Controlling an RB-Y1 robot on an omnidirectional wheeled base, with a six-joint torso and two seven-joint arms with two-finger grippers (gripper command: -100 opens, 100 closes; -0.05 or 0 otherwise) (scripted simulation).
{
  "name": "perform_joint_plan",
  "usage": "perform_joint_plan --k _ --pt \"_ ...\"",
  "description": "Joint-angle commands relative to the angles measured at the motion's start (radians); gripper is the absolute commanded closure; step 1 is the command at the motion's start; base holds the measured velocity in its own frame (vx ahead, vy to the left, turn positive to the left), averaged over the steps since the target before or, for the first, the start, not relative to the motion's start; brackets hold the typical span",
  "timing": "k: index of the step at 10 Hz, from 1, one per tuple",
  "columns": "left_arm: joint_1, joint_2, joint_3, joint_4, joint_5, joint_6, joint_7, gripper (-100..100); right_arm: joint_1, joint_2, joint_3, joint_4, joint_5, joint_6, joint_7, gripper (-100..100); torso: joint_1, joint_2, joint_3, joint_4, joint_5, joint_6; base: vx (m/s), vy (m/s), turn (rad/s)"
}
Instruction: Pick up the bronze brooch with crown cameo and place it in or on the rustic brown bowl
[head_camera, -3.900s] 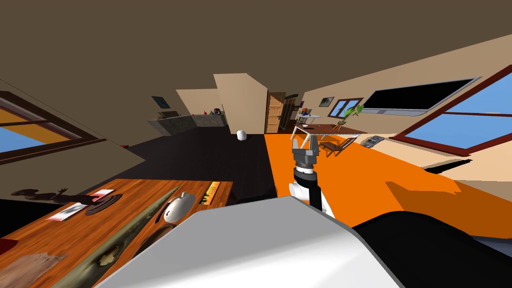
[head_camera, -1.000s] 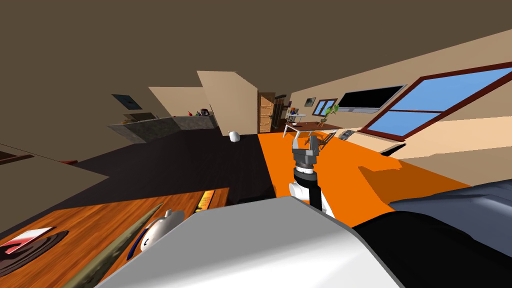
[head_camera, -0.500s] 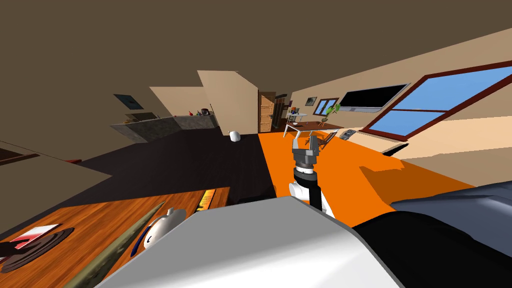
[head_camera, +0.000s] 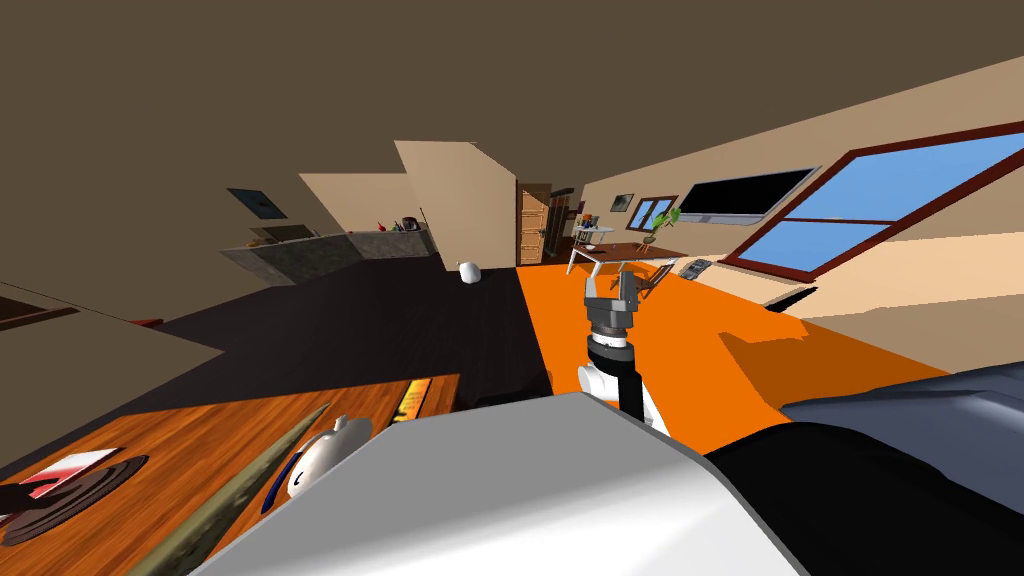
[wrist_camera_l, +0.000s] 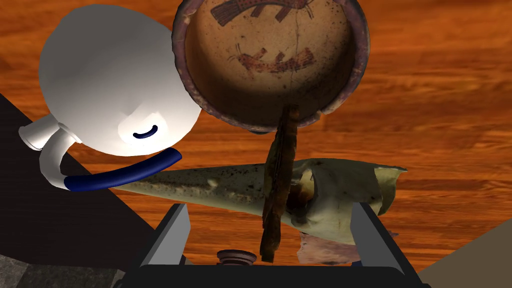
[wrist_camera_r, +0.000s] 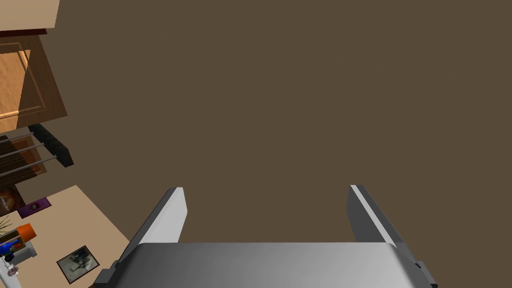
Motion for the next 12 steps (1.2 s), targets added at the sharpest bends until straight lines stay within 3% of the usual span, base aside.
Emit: perform_joint_plan --k 1,2,3,4,5,6,7,8,9,10,11,12 --pt "0.000 0.000 0.000 0.000 0.000 0.000 0.000 0 0.000 0.000 0.000 0.000 0.000 0.000 0.000 0 0.000 0.000 0.000 0.000 0.000 0.000 0.000 0.000 0.000" --pt "0.022 0.020 -0.038 -0.050 -0.048 0.050 0.050 -100 0.000 0.000 0.000 0.000 0.000 0.000 0.000 0 0.000 0.000 0.000 0.000 0.000 0.000 0.058 0.033 0.013" --pt "0.022 0.020 -0.038 -0.055 -0.048 0.063 0.059 -100 0.000 0.000 0.000 0.000 0.000 0.000 0.000 0 0.002 -0.003 -0.001 -0.001 0.000 0.000 0.060 0.042 0.009" --pt "0.045 0.039 -0.075 -0.095 -0.091 0.096 0.096 -100 0.000 0.000 0.000 0.000 0.000 0.000 0.000 0 0.002 -0.003 -0.002 -0.001 0.000 0.000 0.063 0.064 0.008" --pt "0.045 0.039 -0.075 -0.110 -0.097 0.126 0.118 -100 0.000 0.000 0.000 0.000 0.000 0.000 0.000 0 0.004 -0.004 -0.002 -0.001 0.001 0.000 0.054 0.066 0.006" --pt "0.067 0.059 -0.113 -0.154 -0.135 0.157 0.150 -100 0.000 0.000 0.000 0.000 0.000 0.000 0.000 0 0.004 -0.004 -0.002 -0.001 0.001 0.000 0.077 0.079 0.008" --pt "0.067 0.059 -0.113 -0.165 -0.145 0.179 0.177 -100 0.000 0.000 0.000 0.000 0.000 0.000 0.000 0 0.005 -0.005 -0.003 -0.001 0.001 0.000 0.066 0.057 0.005" --pt "0.067 0.059 -0.113 -0.165 -0.145 0.190 0.177 -100 0.000 0.000 0.000 0.000 0.000 0.000 0.000 0 0.004 -0.004 -0.003 -0.001 0.001 0.000 0.024 0.020 -0.003" --pt "0.089 0.079 -0.151 -0.212 -0.190 0.231 0.220 -100 0.000 0.000 0.000 0.000 0.000 0.000 0.000 0 0.002 -0.002 -0.002 -0.001 0.001 0.000 0.040 0.034 0.012" --pt "0.089 0.079 -0.151 -0.220 -0.193 0.254 0.236 -100 0.000 0.000 0.000 0.000 0.000 0.000 0.000 0 0.002 -0.003 -0.001 -0.001 0.000 0.000 0.046 0.042 0.009" --pt "0.112 0.099 -0.188 -0.254 -0.238 0.280 0.271 -100 0.000 0.000 0.000 0.000 0.000 0.000 0.000 0 0.003 -0.003 -0.002 -0.001 0.001 0.000 0.073 0.064 0.011" --pt "0.112 0.099 -0.188 -0.267 -0.242 0.297 0.295 -100 0.000 0.000 0.000 0.000 0.000 0.000 0.000 0 0.004 -0.004 -0.002 -0.001 0.001 0.000 0.066 0.058 0.005"
